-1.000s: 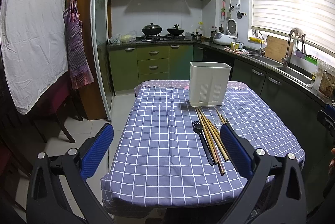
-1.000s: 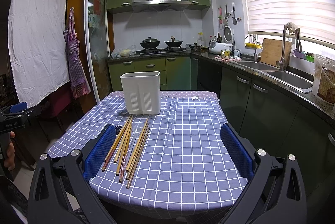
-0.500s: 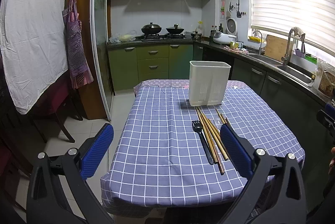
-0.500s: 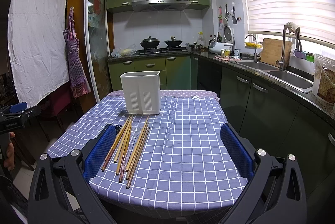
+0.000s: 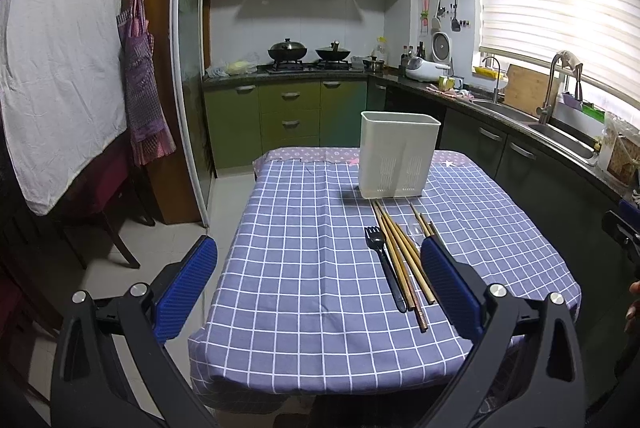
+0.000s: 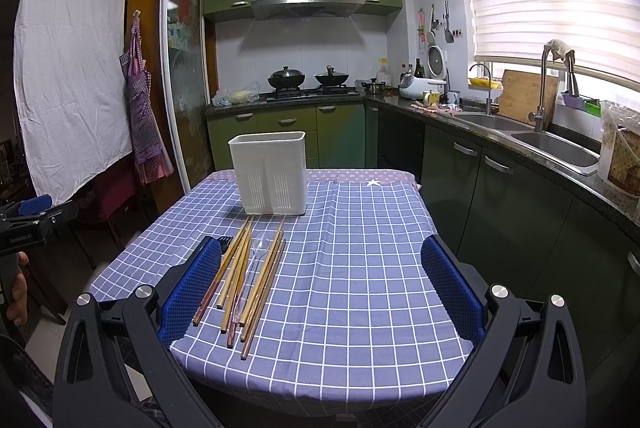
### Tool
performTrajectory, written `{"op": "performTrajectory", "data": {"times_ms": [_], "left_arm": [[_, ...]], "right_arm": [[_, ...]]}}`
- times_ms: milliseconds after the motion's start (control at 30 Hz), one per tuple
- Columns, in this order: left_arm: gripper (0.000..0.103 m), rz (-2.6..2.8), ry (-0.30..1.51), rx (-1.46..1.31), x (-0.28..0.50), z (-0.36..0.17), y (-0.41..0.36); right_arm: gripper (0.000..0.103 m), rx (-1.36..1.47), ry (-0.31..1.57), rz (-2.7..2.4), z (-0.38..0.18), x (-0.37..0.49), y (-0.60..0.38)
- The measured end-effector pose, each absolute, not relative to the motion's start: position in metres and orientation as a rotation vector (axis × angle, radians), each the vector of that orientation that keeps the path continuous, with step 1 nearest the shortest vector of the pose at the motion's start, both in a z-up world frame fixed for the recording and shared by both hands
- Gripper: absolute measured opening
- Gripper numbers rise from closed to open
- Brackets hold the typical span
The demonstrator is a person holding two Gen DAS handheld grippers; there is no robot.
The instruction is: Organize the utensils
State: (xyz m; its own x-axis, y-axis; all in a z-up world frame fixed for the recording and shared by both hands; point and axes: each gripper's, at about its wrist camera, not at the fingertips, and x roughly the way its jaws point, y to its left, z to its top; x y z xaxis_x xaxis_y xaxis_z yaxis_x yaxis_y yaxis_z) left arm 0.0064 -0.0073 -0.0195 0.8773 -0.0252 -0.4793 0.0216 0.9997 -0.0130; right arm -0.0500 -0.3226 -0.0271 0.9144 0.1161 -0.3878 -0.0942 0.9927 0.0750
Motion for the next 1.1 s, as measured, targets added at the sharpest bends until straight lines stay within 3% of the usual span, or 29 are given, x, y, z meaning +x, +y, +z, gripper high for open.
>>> {"op": "performTrajectory", "data": {"times_ms": [267, 667, 733, 833, 900, 1100], "left_arm": [[0.097, -0.047, 0.62, -0.031, 0.046, -0.031, -0.004], [0.097, -0.107, 1.069, -0.039, 0.179, -0.094, -0.023], [0.097, -0.125, 1.117, -0.034, 0.194, -0.103, -0.035], [0.095, -0.127, 1.177, -0.033, 0.211, -0.117, -0.052], [0.082, -0.127, 1.224, -0.028, 0.221, -0.128, -0.063], [0.071, -0.093, 1.308, -0.043, 0.242, -0.15, -0.076]], "right_arm": [[0.099, -0.014, 0.476, 0.023, -0.03, -0.018, -0.321], [0.098, 0.008, 0.909, 0.18, -0.075, 0.114, -0.321], [0.089, 0.028, 0.966, 0.205, -0.083, 0.128, -0.321], [0.085, 0.048, 1.038, 0.225, -0.093, 0.145, -0.321], [0.085, 0.035, 1.05, 0.223, -0.098, 0.154, -0.319], [0.079, 0.057, 1.084, 0.266, -0.107, 0.165, -0.32]]}}
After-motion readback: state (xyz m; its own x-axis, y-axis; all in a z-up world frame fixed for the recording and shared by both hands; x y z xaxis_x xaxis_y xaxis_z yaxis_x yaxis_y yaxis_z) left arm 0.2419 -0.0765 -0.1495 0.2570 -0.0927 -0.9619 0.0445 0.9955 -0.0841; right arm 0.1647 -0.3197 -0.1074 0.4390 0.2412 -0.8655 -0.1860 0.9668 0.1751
